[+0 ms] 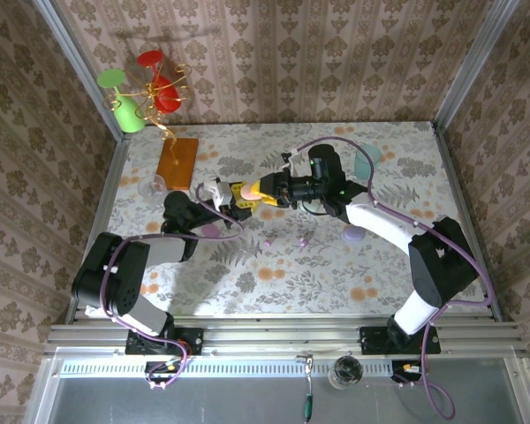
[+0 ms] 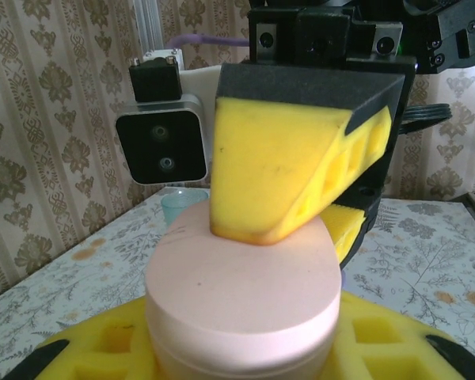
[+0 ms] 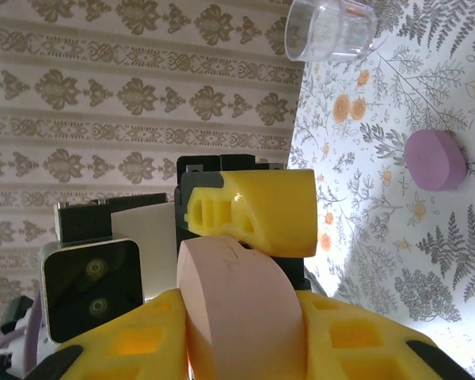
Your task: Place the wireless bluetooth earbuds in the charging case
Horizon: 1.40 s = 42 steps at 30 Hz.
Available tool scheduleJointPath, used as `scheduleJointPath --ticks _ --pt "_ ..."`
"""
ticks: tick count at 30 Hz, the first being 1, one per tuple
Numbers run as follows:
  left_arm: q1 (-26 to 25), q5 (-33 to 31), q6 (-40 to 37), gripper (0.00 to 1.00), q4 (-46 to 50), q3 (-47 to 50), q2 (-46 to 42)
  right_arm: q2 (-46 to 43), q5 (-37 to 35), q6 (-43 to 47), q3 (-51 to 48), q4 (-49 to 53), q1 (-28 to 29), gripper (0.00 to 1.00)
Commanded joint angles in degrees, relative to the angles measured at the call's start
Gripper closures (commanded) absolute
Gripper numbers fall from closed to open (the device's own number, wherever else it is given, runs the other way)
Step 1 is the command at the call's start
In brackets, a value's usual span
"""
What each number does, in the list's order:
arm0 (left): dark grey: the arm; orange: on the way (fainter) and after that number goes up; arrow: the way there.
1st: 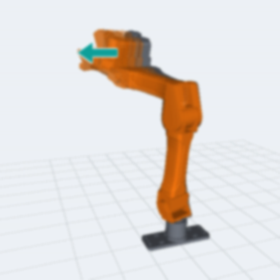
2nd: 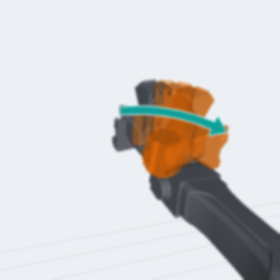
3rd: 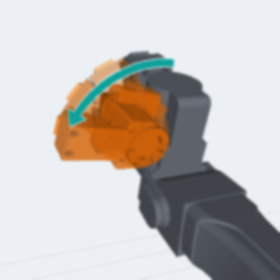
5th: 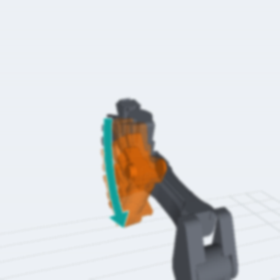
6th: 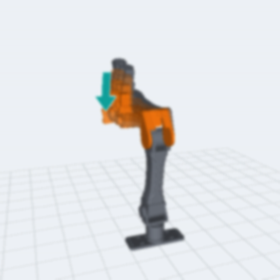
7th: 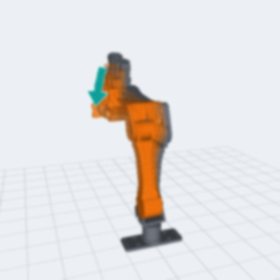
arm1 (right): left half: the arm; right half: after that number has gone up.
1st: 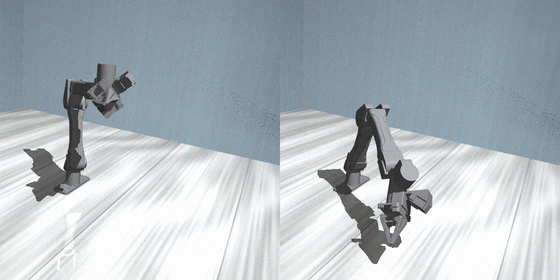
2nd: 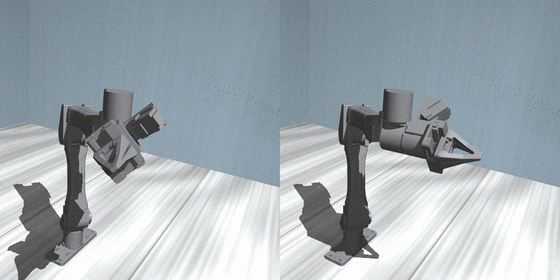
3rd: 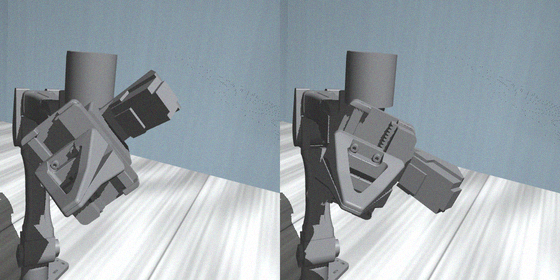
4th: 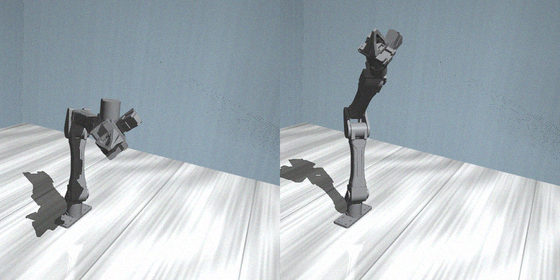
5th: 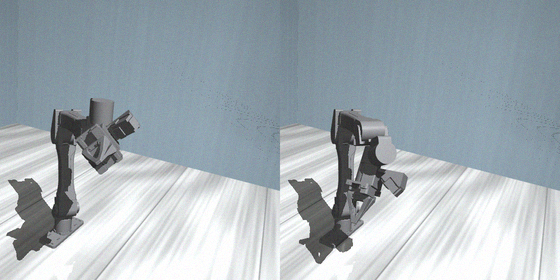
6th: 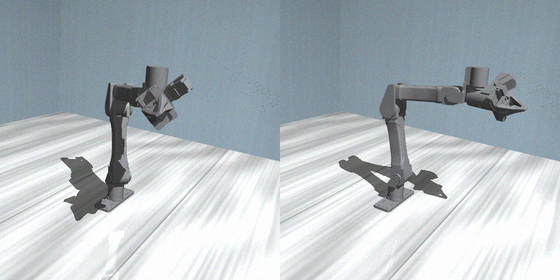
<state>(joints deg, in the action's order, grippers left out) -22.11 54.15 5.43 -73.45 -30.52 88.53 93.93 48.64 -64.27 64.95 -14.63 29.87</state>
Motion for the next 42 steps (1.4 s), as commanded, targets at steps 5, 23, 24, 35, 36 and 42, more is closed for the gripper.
scheduleJointPath --ticks 5,23,24,35,36,42 --pt "0.17 0.10 1.15 0.48 -0.56 0.32 -0.40 -0.62 -0.40 0.59 -1.77 -2.77 -1.05 0.87" --pt "4.80 -14.19 -2.10 0.00 13.12 8.97 -11.79 13.29 -21.44 16.46 4.25 15.25 -4.47 0.88" --pt "4.71 -16.73 -1.77 0.00 16.69 8.53 -13.02 14.54 -21.27 16.36 4.90 14.97 -4.33 0.87" --pt "-3.62 -53.84 -0.53 0.00 52.17 4.92 -27.17 25.78 -24.84 16.20 11.70 18.24 -4.12 0.83" --pt "-3.64 -56.37 0.64 0.00 53.40 4.99 -27.73 26.08 -25.22 16.37 12.12 18.72 -4.12 0.81" --pt "-6.45 -68.02 10.66 0.00 71.35 -0.09 -27.32 23.56 -28.33 19.77 13.08 22.66 -4.12 0.57"
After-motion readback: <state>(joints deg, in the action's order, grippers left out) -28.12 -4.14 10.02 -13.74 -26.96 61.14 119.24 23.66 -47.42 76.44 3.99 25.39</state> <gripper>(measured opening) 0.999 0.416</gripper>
